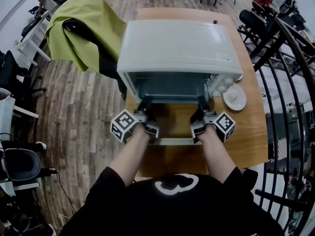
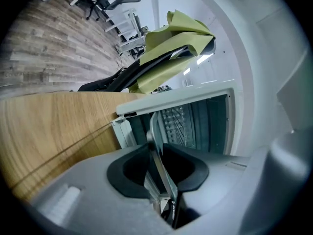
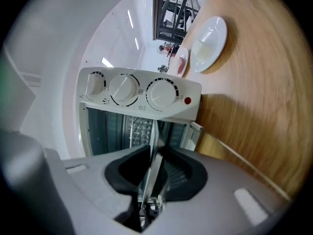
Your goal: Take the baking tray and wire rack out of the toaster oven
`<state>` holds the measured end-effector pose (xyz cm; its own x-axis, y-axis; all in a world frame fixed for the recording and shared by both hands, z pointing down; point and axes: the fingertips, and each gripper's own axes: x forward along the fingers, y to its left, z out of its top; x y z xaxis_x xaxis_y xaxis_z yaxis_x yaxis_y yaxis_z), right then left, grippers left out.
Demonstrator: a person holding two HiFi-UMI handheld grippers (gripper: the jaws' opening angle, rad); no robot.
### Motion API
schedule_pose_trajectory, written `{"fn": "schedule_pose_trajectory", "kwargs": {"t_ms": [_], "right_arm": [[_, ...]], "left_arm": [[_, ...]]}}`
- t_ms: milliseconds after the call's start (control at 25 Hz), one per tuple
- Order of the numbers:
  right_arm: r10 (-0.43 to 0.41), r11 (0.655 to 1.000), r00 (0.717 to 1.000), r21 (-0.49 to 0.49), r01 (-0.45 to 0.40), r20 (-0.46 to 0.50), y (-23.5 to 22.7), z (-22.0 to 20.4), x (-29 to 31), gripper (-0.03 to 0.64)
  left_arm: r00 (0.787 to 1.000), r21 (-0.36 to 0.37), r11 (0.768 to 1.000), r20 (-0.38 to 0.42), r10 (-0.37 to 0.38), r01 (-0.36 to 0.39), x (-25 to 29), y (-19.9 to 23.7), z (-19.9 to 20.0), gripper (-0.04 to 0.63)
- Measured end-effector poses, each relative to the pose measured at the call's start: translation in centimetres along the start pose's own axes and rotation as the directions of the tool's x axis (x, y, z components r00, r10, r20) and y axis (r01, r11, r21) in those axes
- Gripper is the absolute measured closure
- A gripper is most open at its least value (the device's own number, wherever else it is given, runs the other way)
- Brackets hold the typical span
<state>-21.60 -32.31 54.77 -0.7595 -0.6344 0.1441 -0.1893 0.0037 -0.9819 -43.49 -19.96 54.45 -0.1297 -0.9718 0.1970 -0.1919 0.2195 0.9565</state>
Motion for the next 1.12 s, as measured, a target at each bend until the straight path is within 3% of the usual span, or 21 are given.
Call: {"fn": "schedule_pose_trajectory", "kwargs": {"t_ms": [1120], "right_arm": [[0.006,1.0,0.999,0.013,-0.006,-0.052,0.1,-2.2,-8.0,0.532]], "left_arm": [[1.0,0.004,1.0,0.011,0.022,-0.022,-7.9,-0.4,-3.9,0.502]]}}
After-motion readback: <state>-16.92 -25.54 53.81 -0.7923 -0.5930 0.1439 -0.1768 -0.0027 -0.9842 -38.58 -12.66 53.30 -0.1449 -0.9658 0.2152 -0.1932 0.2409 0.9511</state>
